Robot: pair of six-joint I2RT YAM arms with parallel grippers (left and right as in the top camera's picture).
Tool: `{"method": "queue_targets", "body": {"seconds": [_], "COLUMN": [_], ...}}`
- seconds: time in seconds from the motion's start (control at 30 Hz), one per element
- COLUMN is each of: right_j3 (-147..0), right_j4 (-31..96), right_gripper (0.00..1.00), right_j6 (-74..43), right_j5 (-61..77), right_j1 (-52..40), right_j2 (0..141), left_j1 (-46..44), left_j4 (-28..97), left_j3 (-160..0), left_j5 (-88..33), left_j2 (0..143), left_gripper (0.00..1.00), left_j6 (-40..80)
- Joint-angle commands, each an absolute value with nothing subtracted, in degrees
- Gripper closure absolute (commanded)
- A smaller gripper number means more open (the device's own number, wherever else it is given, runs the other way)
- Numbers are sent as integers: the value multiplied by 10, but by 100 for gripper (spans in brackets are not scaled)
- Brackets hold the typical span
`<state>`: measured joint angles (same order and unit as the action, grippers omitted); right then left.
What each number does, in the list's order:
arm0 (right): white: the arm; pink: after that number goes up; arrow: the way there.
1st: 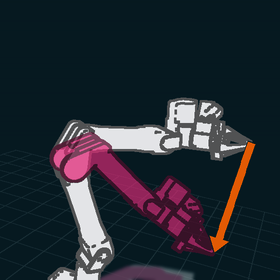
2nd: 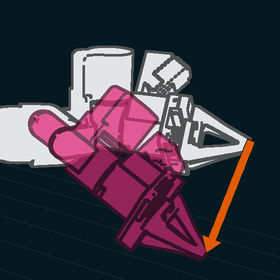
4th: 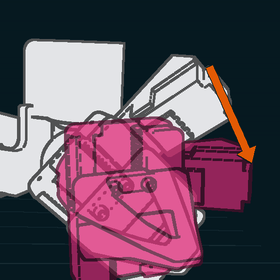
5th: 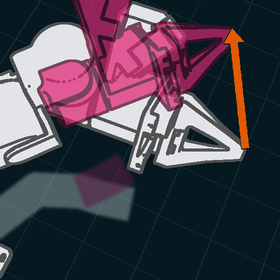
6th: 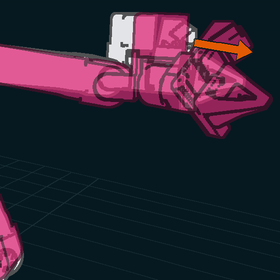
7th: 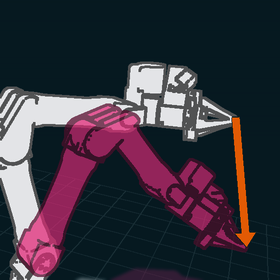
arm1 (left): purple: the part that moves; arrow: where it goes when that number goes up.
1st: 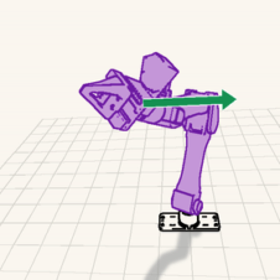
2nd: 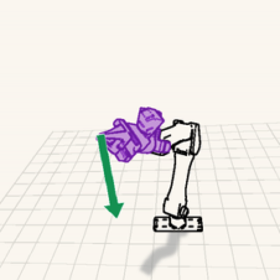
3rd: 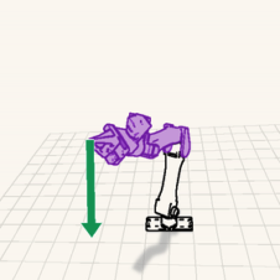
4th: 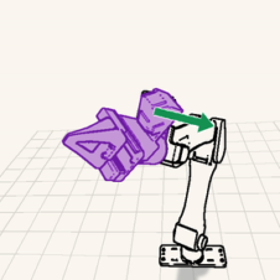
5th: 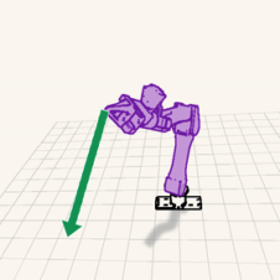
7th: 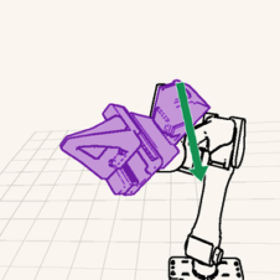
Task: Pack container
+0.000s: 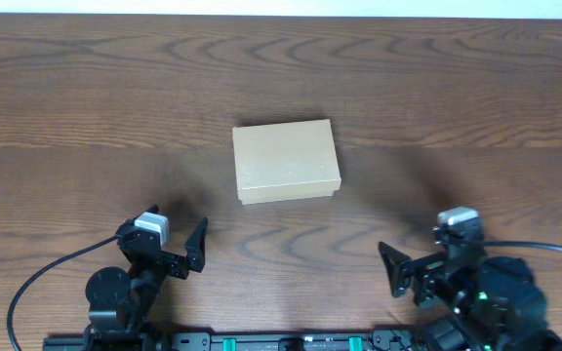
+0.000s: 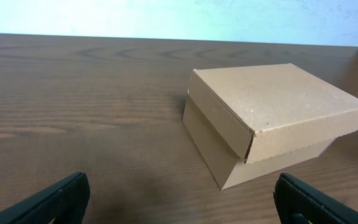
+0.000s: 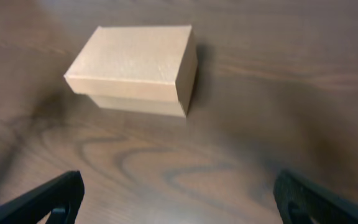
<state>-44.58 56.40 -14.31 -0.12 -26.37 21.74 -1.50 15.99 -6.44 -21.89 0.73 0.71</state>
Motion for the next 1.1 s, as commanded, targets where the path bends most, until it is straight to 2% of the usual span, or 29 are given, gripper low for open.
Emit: {"method": "queue_targets", "body": {"seconds": [0.0,0.27,0.53,1.07], "right_j3": [-364,-181,-80,-80], "right_j4": [522,366,300,293], "right_gripper": [1,1,1,1], "right_j6": [-130,-132,-132,-132], "right_j5": [-32,-32,-29,-28], "right_j1": [-290,-316,-334,-342], "right_j2": [171,80,11,3], "left_j1": [-11,-11,-11,-11], "left_j4": [162,162,162,162], "left_j3": [-51,-51,-51,-51], "left_j5": [-221,-221,-221,-221], "left_j2": [3,3,3,3], "left_gripper": [5,5,5,5], "left_j6": [13,13,13,13]}}
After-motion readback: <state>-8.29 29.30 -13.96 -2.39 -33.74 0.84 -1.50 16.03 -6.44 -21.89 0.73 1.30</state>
